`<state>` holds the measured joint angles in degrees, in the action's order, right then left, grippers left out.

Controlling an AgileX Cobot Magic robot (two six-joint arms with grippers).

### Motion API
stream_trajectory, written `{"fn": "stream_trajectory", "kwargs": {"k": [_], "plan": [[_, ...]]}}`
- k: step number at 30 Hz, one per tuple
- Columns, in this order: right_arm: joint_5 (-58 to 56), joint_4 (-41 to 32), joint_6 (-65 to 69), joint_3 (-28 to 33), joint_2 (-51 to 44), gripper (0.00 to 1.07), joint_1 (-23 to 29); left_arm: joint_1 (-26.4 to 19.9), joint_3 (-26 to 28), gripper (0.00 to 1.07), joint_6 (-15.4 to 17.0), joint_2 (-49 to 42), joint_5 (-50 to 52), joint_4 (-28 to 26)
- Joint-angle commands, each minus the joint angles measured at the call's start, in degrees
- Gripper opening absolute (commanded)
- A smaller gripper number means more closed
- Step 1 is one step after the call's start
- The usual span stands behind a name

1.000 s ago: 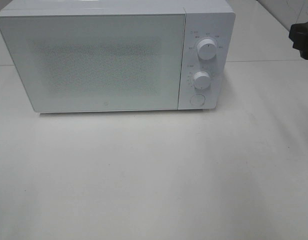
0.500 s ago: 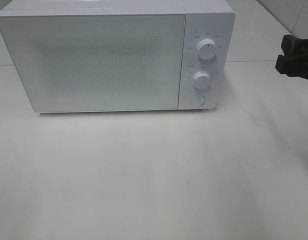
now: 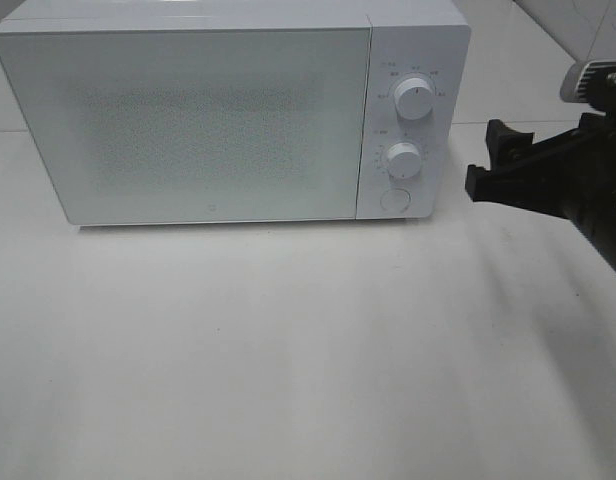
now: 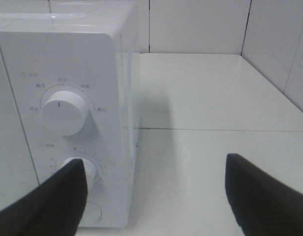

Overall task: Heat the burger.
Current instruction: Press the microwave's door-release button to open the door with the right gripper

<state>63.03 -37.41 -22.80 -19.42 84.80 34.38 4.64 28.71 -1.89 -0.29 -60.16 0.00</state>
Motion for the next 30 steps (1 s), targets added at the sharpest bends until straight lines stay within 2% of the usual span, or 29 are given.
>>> {"fn": "stream_trajectory", "kwargs": {"k": [1,8,17,27,30], "plan": [[1.3,-1.7,0.1,-0.1,1.1,0.76,2.1,-0.1,-0.2,1.0,0.1,-1.4,0.6,-0.5],[2.1,-4.6,2.1,-1.0,5.7,0.76,8.3,-0.1,-0.2,1.0,0.1,-1.4,0.6,-0.5],[2.5,-8.1,2.3,-5.1,10.4,0.76,12.7,-0.1,-0.2,1.0,0.1,-1.4,0.6,-0.5],[-0.1,-9.5,8.2,-8.5,14.3,0.74,13.9,-0.1,-0.2,1.0,0.1,-1.4,0.6,-0.5],[-0.5,-9.3,14.0,-8.8,14.6,0.69,13.9,-0.1,-0.2,1.0,0.1,-1.4,0.6,-0.5]]}}
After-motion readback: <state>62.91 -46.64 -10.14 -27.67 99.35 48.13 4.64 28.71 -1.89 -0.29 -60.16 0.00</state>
